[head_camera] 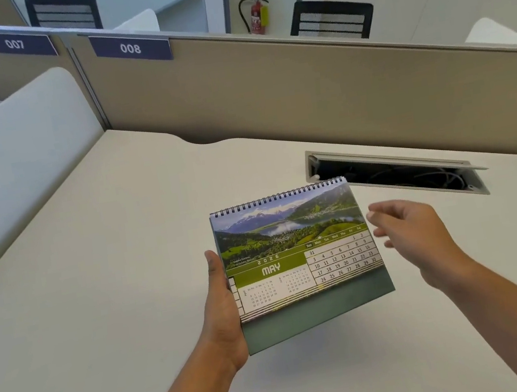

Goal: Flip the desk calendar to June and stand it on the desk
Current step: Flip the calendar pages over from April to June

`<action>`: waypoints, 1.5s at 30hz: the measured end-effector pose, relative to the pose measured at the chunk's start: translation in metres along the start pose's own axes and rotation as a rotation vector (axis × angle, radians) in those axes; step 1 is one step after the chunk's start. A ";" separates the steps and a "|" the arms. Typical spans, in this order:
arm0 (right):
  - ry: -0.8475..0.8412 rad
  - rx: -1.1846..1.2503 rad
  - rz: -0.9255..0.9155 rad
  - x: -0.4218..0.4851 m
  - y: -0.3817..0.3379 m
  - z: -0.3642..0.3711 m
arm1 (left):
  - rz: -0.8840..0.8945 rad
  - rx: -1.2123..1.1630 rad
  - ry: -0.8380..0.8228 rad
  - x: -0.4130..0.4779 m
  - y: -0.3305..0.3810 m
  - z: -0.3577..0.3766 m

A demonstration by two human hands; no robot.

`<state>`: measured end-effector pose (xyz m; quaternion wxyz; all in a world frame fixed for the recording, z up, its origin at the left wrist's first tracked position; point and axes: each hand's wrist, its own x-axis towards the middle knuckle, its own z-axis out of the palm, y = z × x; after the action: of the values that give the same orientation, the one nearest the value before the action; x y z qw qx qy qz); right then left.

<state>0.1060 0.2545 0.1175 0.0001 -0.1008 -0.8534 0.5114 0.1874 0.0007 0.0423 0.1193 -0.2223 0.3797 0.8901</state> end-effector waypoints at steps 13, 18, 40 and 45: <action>-0.011 -0.014 0.061 -0.027 0.023 -0.009 | -0.012 0.038 0.013 -0.004 0.001 0.007; -0.035 0.009 0.089 -0.032 0.020 -0.007 | -0.013 0.035 0.026 -0.006 0.001 0.006; -0.093 0.091 0.204 -0.036 0.010 -0.008 | 0.026 0.037 0.033 -0.008 0.004 0.003; -0.107 -0.543 -0.286 -0.045 0.011 -0.010 | 0.028 0.033 0.026 -0.009 0.004 0.004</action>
<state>0.1525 0.2602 0.1173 0.0004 0.0511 -0.9631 0.2643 0.1924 0.0006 0.0513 0.1057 -0.2267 0.3987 0.8823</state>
